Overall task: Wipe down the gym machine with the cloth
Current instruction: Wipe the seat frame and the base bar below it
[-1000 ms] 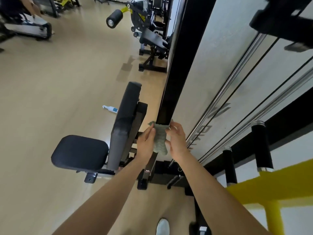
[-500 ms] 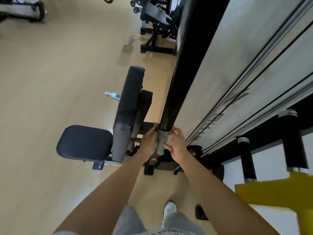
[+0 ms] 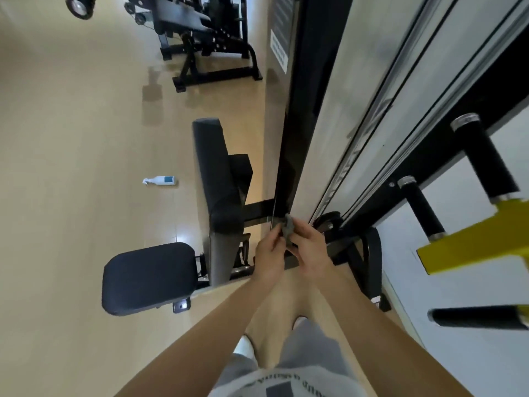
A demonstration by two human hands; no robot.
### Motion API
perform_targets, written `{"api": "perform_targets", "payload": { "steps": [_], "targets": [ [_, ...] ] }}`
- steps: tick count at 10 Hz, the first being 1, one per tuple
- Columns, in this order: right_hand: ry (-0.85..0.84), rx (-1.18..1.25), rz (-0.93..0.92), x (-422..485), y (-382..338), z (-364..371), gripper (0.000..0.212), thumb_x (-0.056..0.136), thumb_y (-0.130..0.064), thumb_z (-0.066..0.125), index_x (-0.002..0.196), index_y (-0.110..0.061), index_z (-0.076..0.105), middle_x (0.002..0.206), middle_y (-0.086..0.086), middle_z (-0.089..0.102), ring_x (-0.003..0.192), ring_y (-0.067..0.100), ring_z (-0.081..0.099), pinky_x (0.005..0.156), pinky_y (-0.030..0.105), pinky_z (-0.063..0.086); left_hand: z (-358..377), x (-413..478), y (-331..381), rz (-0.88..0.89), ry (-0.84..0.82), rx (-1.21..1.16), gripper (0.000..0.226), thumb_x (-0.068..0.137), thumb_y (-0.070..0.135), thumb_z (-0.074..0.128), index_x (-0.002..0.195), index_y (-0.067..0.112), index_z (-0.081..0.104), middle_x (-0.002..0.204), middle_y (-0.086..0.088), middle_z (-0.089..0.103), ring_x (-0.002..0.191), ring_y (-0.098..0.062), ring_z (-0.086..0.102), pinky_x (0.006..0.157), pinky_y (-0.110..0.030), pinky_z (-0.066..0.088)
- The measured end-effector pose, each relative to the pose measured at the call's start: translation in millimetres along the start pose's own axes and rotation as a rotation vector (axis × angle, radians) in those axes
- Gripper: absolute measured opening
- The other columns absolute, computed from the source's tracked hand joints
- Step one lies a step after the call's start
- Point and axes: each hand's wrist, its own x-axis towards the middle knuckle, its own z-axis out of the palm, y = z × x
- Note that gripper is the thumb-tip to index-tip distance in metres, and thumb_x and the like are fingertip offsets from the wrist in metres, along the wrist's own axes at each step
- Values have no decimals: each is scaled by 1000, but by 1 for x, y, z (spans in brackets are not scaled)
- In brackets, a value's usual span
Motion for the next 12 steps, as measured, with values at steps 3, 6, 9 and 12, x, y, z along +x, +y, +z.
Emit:
{"api": "perform_targets", "payload": {
  "steps": [3, 6, 9, 12],
  "targets": [
    [203, 133, -73, -13, -33, -7, 18, 93, 8, 62, 102, -6, 70, 93, 7, 75, 84, 16, 73, 74, 23, 58, -30, -65, 55, 370, 66, 293, 44, 96, -7, 56, 128, 21, 65, 119, 17, 66, 108, 8, 62, 90, -10, 48],
    [259, 350, 278, 44, -22, 13, 30, 99, 0, 55, 129, 0, 60, 104, 11, 64, 79, 14, 65, 62, 25, 51, -74, -66, 118, 982, 386, 930, 26, 89, 10, 71, 115, 10, 75, 112, -1, 74, 102, -17, 66, 85, -26, 54],
    [-111, -76, 184, 19, -16, 10, 39, 98, -35, 60, 129, -14, 54, 116, 5, 67, 105, 21, 66, 91, 34, 54, -92, -20, 107, 821, 500, 998, 45, 83, 22, 71, 127, 12, 69, 147, -9, 54, 145, -30, 39, 111, -53, 39],
    [-143, 232, 332, 6, -50, 19, 41, 100, -30, 61, 133, -7, 56, 124, 5, 66, 95, 1, 61, 83, 8, 51, -91, -15, 105, 886, 560, 942, 38, 78, 17, 72, 115, 11, 75, 137, -8, 63, 138, -31, 47, 103, -53, 46]
  ]
}}
